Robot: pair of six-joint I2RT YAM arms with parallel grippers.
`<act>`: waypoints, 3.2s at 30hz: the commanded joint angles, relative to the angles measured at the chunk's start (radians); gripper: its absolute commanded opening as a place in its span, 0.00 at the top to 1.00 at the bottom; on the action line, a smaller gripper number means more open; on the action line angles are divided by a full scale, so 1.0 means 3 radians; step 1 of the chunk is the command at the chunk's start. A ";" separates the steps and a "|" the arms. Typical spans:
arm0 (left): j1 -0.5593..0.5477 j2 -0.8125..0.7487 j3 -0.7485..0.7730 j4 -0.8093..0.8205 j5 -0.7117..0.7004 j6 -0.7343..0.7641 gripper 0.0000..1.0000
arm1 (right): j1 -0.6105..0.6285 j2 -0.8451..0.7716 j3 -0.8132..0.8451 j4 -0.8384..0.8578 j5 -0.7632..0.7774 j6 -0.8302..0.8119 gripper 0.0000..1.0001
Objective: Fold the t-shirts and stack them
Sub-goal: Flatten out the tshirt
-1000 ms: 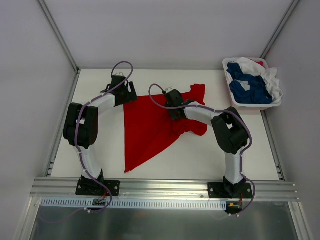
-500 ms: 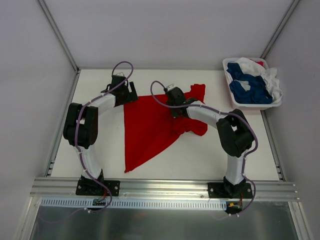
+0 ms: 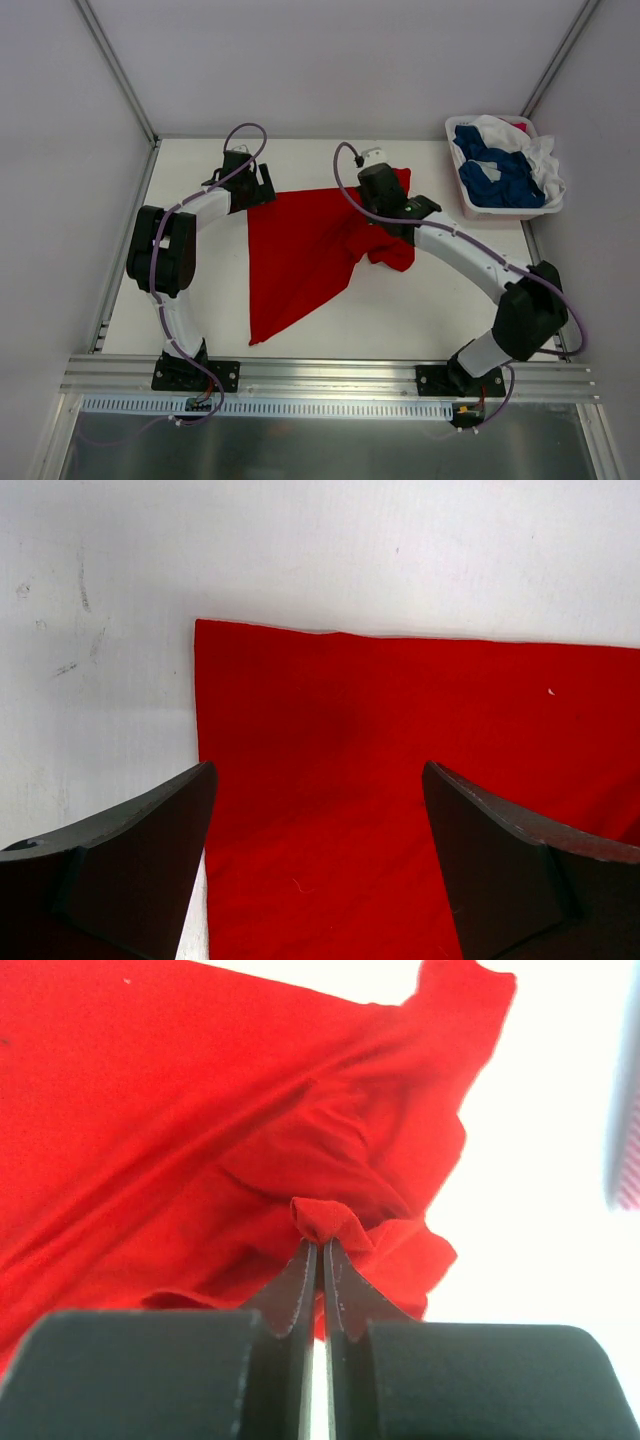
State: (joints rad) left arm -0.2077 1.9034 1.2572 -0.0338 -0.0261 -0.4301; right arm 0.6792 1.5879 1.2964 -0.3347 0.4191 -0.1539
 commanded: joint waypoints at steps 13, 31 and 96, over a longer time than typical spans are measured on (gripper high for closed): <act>0.0007 -0.0158 -0.0003 0.0061 0.0067 -0.0019 0.15 | 0.0211 -0.1769 -0.0660 -0.1200 0.1114 0.0942 1.00; 0.0007 -0.0117 0.0033 0.0061 0.0077 -0.0008 0.15 | 0.0374 -0.2680 -0.0977 -0.2100 0.1114 0.1653 1.00; -0.0208 0.0277 0.0723 -0.0869 -0.0690 0.0211 0.12 | 0.0630 -0.2982 -0.0911 -0.1932 0.1615 0.1587 0.41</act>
State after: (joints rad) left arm -0.2733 2.0090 1.4277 -0.2447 -0.1520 -0.3996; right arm 0.8639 0.6930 1.0100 -0.9520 0.9066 0.3466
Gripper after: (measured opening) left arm 0.874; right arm 0.587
